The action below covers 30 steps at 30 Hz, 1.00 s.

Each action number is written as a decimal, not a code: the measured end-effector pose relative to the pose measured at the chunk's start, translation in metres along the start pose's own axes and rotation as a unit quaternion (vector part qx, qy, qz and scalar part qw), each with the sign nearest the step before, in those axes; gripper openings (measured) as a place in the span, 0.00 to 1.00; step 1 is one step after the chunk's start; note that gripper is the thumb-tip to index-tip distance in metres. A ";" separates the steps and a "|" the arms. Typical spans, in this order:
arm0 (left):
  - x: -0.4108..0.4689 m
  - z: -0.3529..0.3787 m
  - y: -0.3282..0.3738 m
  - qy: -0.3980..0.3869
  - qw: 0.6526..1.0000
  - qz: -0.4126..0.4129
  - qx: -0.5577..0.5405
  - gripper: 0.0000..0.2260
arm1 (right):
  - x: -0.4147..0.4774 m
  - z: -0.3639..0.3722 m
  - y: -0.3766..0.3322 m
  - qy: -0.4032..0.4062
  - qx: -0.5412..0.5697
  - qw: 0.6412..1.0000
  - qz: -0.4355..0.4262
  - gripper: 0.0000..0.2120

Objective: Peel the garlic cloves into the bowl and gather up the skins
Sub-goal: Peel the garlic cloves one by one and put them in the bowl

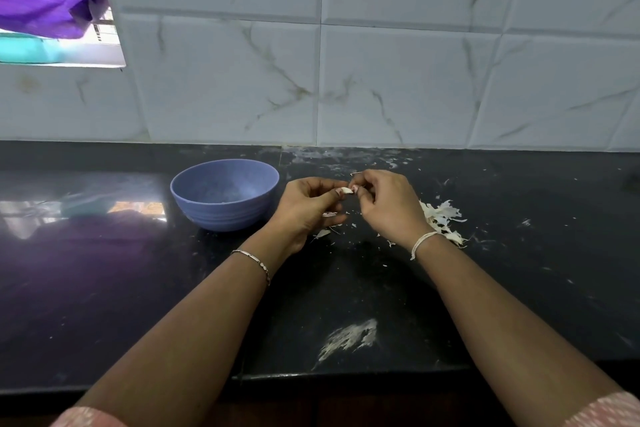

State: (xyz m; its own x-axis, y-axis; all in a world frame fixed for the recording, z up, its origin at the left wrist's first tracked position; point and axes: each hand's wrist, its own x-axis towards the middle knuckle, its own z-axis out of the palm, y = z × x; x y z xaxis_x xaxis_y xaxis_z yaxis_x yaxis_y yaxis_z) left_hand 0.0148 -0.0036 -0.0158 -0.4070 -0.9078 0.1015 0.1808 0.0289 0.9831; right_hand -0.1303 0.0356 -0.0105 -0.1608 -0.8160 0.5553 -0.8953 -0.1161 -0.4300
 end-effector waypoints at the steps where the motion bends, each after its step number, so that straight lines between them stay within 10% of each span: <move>1: 0.000 0.000 0.000 0.002 1.000 0.002 0.004 0.07 | 0.000 0.000 0.000 -0.002 0.019 1.000 0.009 0.06; 15: 0.003 0.000 -0.002 -0.008 1.000 0.002 0.017 0.05 | 0.003 -0.024 0.017 -0.015 -0.075 0.996 0.038 0.03; 22: 0.001 0.001 -0.002 -0.004 0.999 0.026 0.037 0.05 | 0.003 -0.014 0.005 -0.021 0.168 0.985 0.033 0.09; 30: 0.001 0.000 -0.002 0.002 0.999 0.025 0.033 0.08 | 0.004 -0.008 0.008 -0.046 0.123 0.991 0.021 0.06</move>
State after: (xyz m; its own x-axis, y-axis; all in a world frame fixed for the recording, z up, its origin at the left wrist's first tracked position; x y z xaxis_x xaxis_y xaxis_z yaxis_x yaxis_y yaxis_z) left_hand 0.0143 -0.0048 -0.0179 -0.3958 -0.9060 0.1497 0.1420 0.1007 0.9847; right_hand -0.1414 0.0362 -0.0060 -0.1464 -0.8699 0.4711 -0.7587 -0.2068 -0.6177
